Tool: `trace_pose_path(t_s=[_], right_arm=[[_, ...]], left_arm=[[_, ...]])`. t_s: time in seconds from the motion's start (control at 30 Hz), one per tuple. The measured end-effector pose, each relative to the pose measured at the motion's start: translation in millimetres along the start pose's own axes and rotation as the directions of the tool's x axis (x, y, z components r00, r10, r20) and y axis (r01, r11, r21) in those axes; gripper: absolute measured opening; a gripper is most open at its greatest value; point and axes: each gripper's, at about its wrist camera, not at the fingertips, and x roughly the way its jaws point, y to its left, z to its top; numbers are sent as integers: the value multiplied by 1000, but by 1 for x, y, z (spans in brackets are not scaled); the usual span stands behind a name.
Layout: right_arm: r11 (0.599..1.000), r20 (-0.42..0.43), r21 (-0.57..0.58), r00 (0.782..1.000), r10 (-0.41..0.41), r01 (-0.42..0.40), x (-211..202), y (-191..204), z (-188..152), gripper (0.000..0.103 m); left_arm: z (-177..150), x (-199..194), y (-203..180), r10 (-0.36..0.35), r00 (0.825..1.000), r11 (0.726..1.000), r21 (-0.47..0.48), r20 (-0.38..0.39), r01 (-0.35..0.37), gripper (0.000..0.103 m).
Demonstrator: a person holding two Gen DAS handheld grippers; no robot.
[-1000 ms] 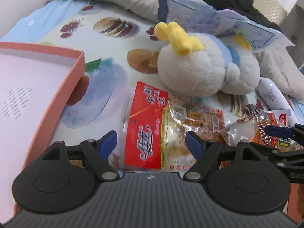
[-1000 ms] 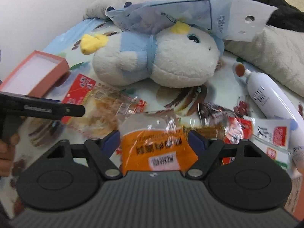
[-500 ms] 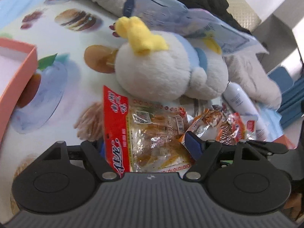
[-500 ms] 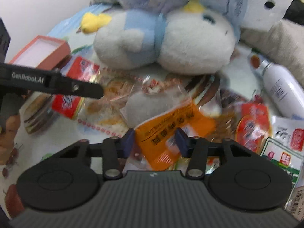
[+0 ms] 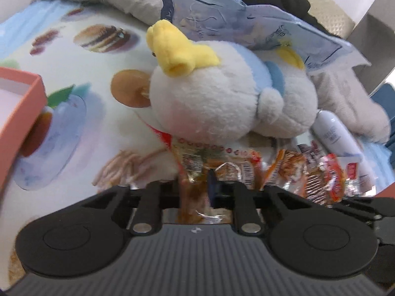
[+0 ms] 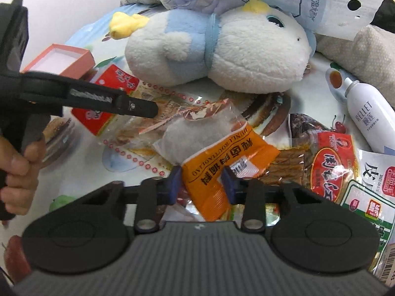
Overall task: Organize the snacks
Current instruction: 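Lift and carry the red strip and orange bag over the box with both grippers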
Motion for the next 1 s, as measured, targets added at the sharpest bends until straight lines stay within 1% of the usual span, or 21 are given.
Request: trace_pose_path(t_s=[0.07,0.1,0.13,0.17,0.27,0.33,0.5,0.7,0.87,0.93,1.0], right_arm=[[1000,1,6,1000,-2,2,-3,1,1,28],[1000,-1,6,1000,-5,5,-4,2,1,22],[1000,-3,-3,1000,-14,14,-6,4,1,21],[1000,-4,-6,1000,-18,18,-8,4,1,16],[1000,-7,-3,1000,-16,16,-19,5,-3,13],[999,-1,-10,999,-35,35,-28,9,-7,12],[999,25,-14,998,-52,53,-58,21,-17,10],[996,64,23,994,-83,82,-103,32,-39,10],[993,91,56,990,-108,103,-135,42,-67,10],[989,80,105,991,-110,101,-143,41,-81,10],[987,84,120,989,-119,109,-152,45,-95,10]], left_arm=[[-1,-1,1,4,1000,1000,-7,-1,-4,9],[-1,-2,2,5,1000,1000,-10,-2,-5,8],[-2,-4,2,9,1000,1000,-15,-2,-9,7],[-3,-8,5,8,1000,1000,-21,0,-8,7],[-10,-21,4,10,1000,999,-32,1,-10,5],[-15,-33,1,12,1000,999,-48,8,-12,4],[-31,-69,-8,11,1000,998,-68,24,-9,3],[-55,-113,-20,0,999,998,-67,38,2,2],[-79,-146,-31,-7,998,999,-50,55,10,2],[-91,-157,-37,-4,999,999,-34,50,6,1],[-103,-167,-40,-4,999,999,-37,53,6,1]])
